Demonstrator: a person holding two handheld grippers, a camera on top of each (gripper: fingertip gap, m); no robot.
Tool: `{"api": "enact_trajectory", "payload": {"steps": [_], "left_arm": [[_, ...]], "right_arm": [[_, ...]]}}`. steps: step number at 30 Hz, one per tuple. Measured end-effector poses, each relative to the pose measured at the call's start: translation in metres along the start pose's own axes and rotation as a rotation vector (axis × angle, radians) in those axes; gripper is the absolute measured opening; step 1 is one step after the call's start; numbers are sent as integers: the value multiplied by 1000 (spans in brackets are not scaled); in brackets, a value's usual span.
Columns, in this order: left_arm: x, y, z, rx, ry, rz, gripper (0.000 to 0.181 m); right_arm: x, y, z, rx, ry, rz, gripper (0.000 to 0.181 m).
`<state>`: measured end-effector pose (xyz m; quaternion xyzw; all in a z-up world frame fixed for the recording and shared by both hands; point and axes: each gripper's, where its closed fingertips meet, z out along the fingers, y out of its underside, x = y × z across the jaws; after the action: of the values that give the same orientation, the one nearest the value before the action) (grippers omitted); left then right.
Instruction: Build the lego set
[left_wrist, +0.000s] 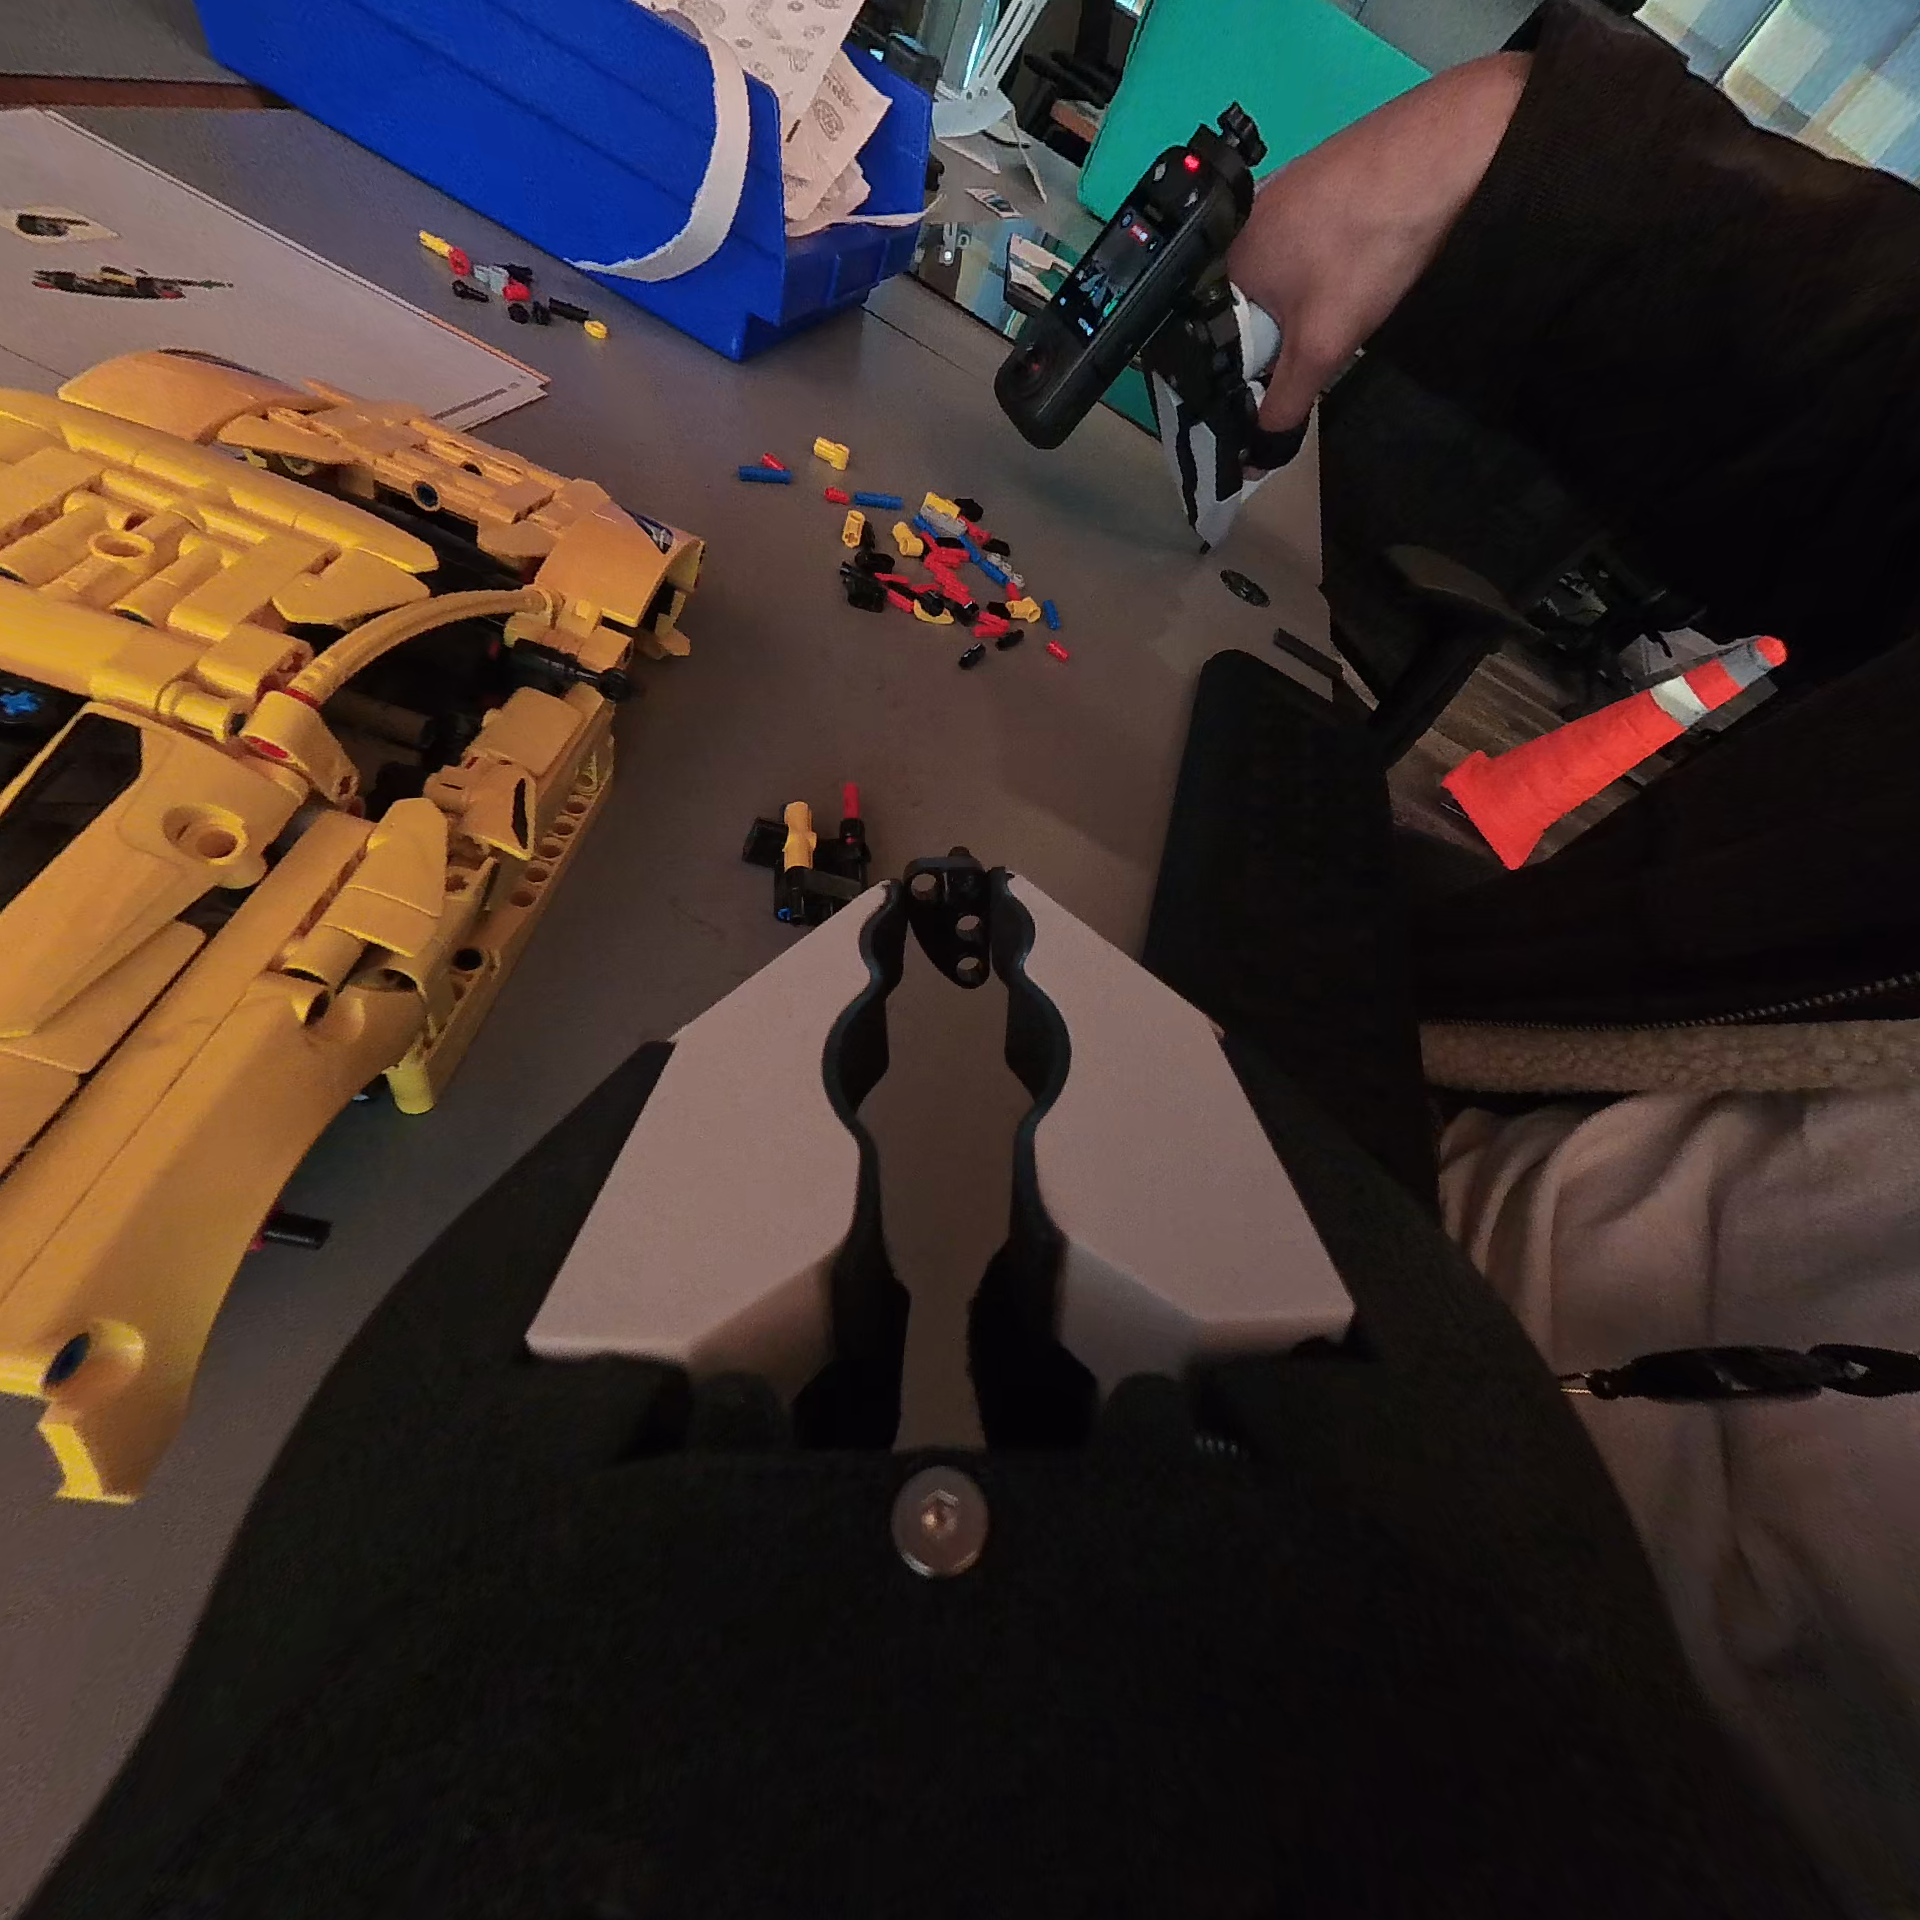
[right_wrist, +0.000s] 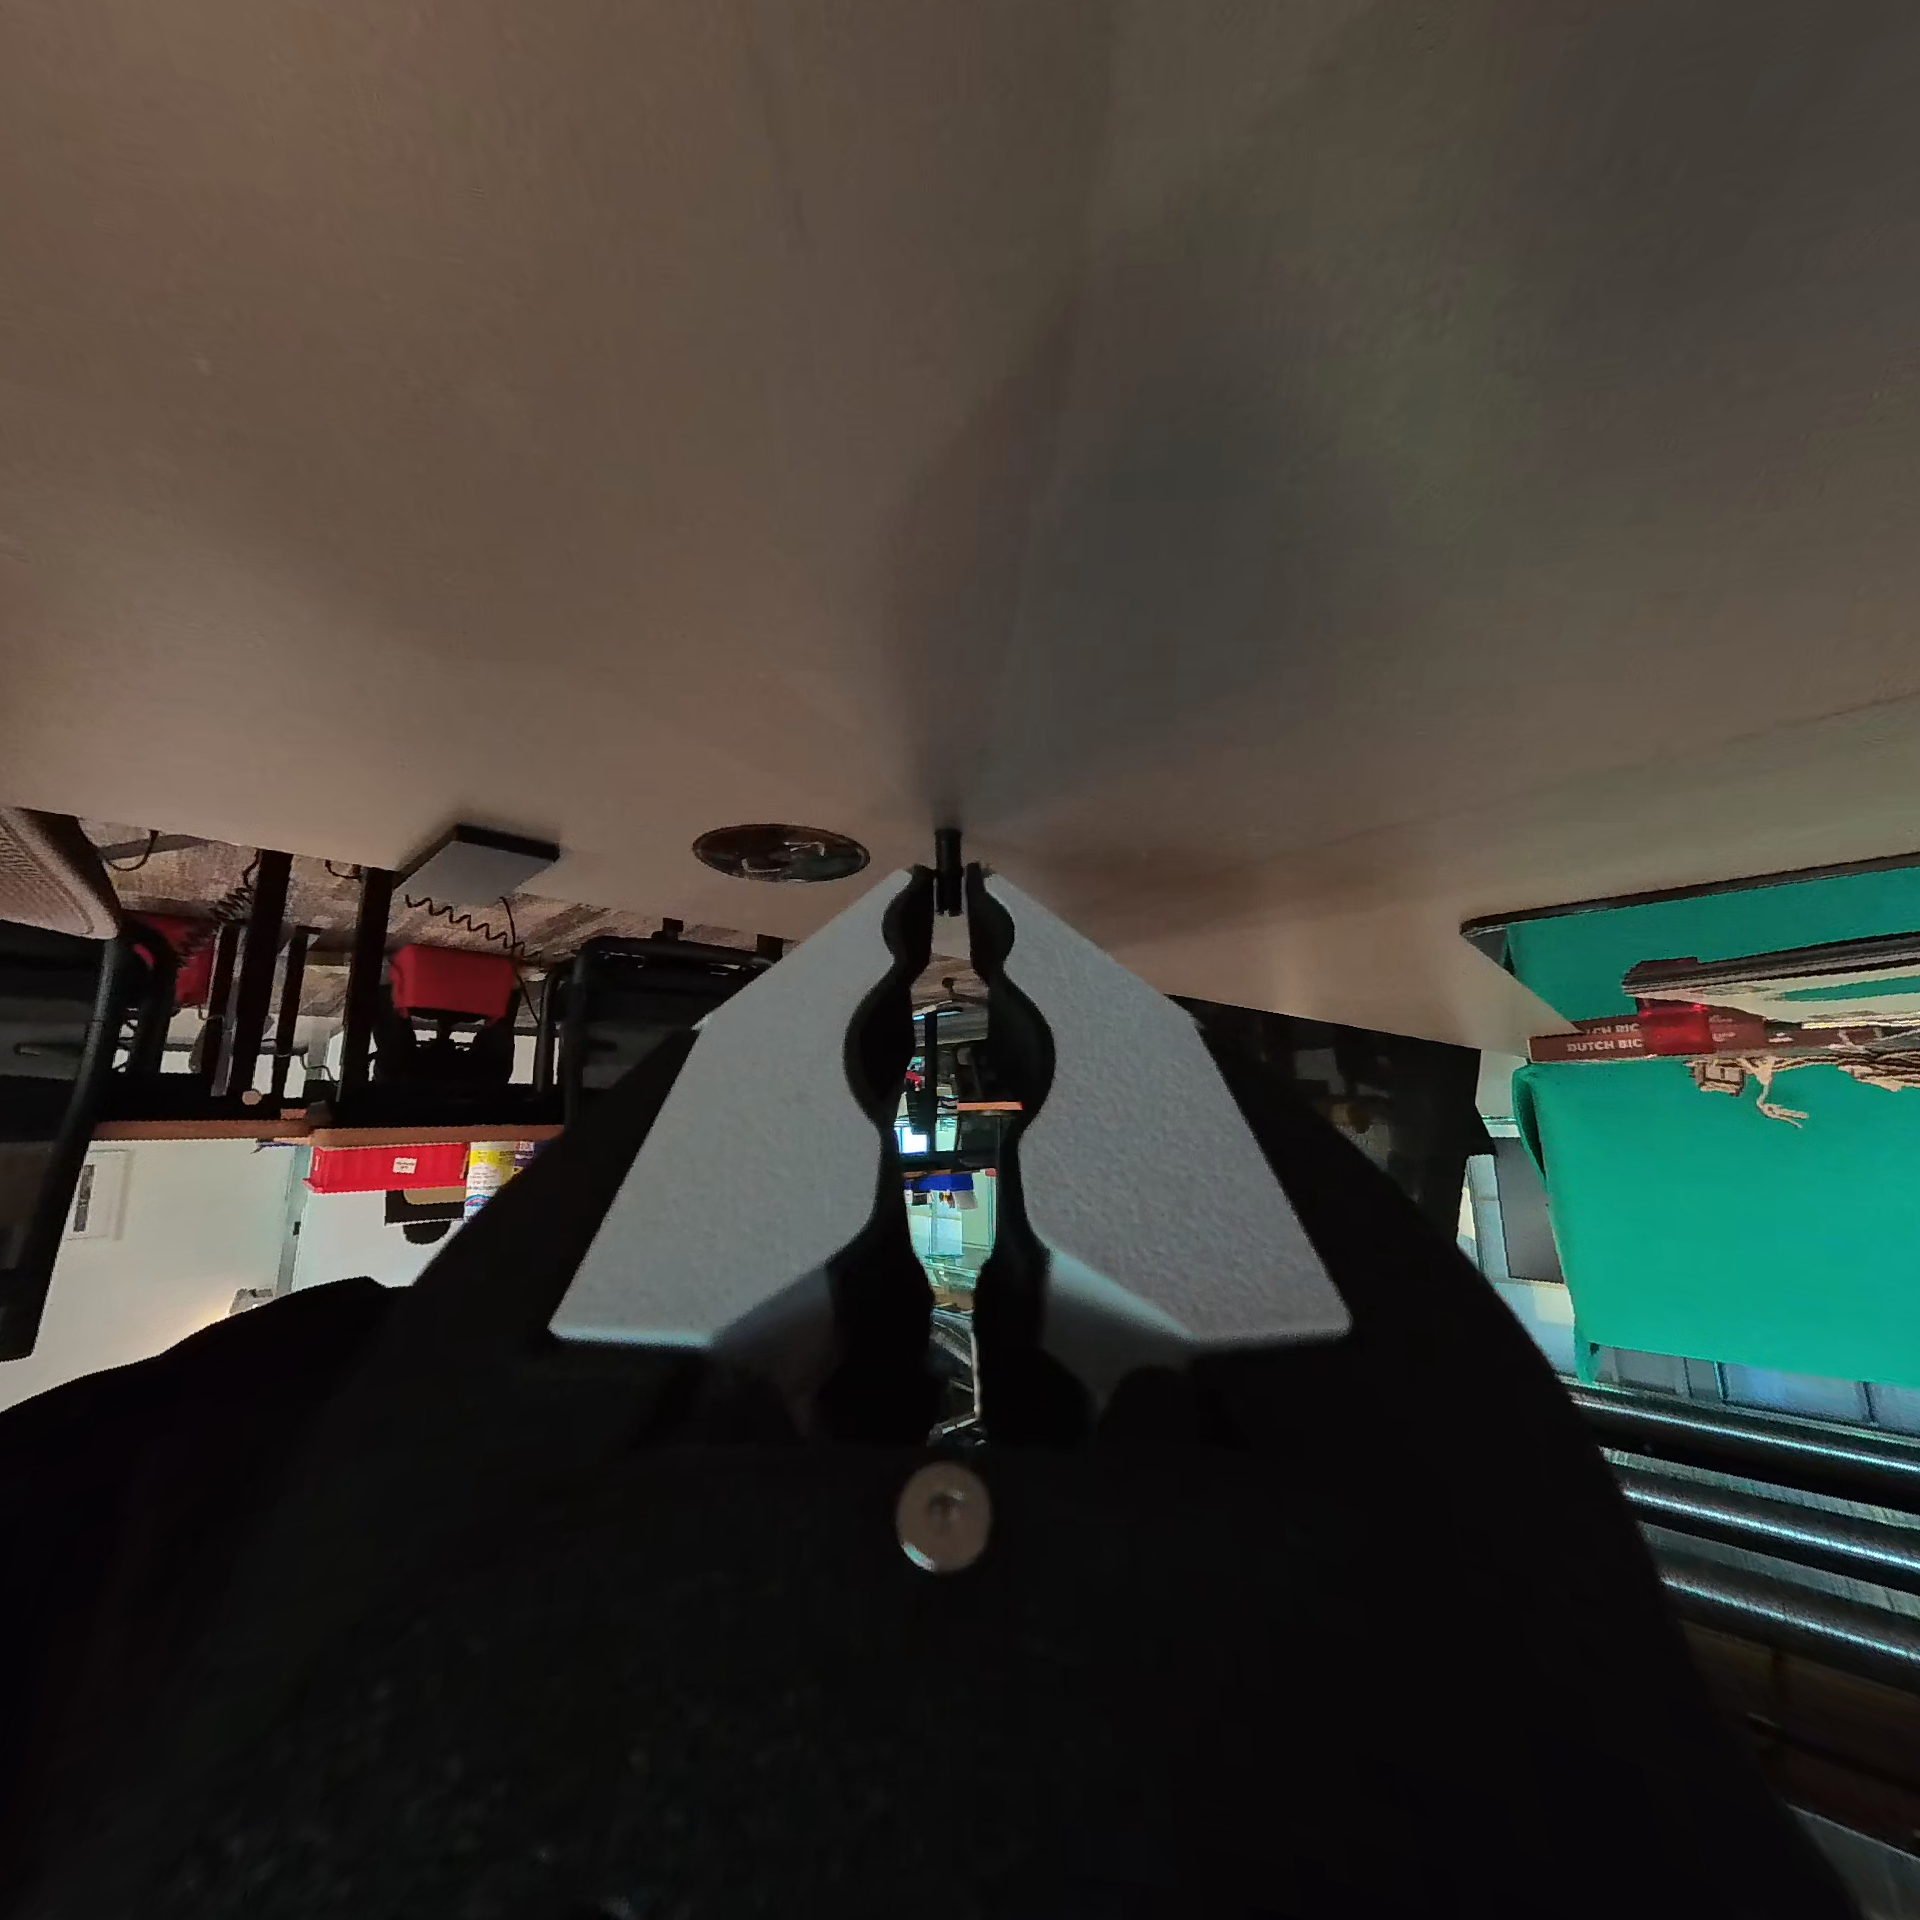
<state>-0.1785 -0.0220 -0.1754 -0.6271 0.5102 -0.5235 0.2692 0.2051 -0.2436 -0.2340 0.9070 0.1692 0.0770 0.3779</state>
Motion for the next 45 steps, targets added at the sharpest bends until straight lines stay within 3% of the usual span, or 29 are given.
{"api": "enact_trajectory", "payload": {"steps": [11,24,36,39,42,45], "left_arm": [[0,0,0,-2,3,0,15],[0,1,0,-4,0,1,15],[0,1,1,-7,-1,3,15],[0,1,0,-2,-1,2,15],[0,1,0,-4,2,2,15],[1,1,1,-7,5,7,15]], "right_arm": [[3,1,2,18,20,-10,13],[7,1,0,194,35,-13,15],[-1,4,-3,405,54,-71,0],[3,7,-14,578,47,-28,0],[-6,4,-27,908,-40,17,1],[-14,8,-23,1199,-60,57,6]]}}
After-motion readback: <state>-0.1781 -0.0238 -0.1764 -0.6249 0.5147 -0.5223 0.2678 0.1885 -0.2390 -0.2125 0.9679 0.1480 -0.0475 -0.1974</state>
